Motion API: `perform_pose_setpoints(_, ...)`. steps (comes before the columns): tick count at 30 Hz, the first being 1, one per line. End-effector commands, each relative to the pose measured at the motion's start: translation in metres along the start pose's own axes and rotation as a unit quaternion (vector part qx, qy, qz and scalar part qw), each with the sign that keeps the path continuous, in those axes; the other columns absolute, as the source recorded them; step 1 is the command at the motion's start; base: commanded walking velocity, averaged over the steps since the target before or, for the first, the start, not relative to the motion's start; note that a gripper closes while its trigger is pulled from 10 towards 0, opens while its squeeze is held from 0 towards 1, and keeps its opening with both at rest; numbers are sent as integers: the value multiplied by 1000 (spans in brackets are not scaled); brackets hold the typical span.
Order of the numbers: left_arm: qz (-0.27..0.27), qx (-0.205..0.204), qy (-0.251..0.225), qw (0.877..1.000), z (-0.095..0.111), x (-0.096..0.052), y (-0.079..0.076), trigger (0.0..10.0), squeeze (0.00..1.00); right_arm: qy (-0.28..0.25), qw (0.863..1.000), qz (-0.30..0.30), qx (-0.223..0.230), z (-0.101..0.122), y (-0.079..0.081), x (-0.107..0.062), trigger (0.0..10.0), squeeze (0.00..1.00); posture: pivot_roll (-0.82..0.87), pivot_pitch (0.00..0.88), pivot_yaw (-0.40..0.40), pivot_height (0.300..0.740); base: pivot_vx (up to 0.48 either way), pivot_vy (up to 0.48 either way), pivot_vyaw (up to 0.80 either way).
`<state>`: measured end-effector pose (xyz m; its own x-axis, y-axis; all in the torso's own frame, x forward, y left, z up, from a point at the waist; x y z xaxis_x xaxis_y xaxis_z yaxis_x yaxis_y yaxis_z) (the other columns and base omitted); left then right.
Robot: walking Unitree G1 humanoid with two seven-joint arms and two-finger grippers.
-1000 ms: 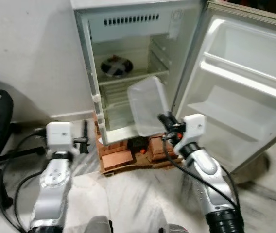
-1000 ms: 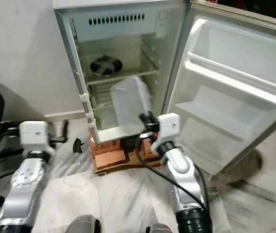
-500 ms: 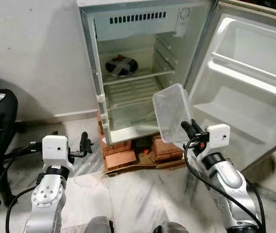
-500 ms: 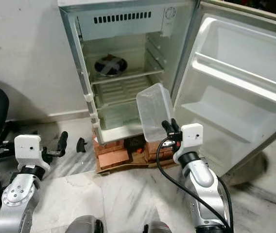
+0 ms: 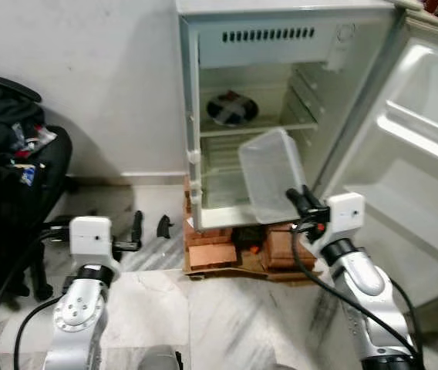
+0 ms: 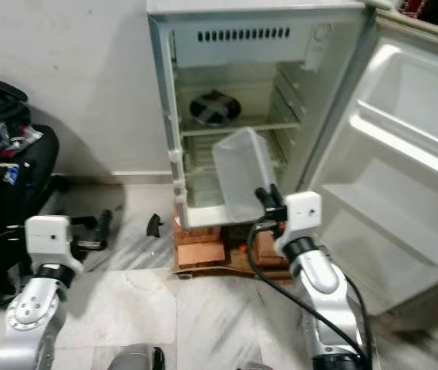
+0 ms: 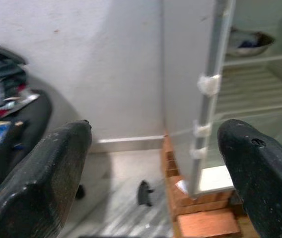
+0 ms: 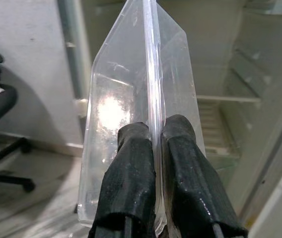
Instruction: Restocking fridge
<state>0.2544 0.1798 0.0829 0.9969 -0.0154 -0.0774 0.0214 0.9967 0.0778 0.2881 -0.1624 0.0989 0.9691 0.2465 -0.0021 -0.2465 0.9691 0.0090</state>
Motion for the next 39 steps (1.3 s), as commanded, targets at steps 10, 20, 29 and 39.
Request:
perform_pose_setpoints(10,-1,2,-10,1000,5,6,1,10000,0,-14,1000,0,-5,8,1,6,10000,0,55,65,-33,740,335,0,0)
perform_pose_setpoints(20,-2,-1,-10,1000,6,7,-2,10000,0,-14,1000,12,-6,8,5,7,10000,0,55,69,-34,740,376,0,0)
perform_pose_setpoints(29,6,-6,-5,1000,4,7,-1,10000,0,-8,1000,15,3,5,6,8,10000,0,55,69,-33,740,322,0,0)
perform_pose_setpoints(39,30,1,0,1000,3,7,2,10000,0,-3,1000,27,0,2,11,8,10000,0,60,72,-35,740,108,0,0)
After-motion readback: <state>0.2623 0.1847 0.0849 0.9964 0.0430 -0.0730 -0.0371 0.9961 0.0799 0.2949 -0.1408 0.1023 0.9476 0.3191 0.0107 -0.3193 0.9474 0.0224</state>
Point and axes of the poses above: a point about 5 cm out from each wrist's last joint towards the gripper, its own x axis pointing out of the wrist towards the gripper, its own z axis along the axis of the wrist's last joint, y = z × x, the point moved 3 cm from there along x, pointing out of the wrist towards the gripper
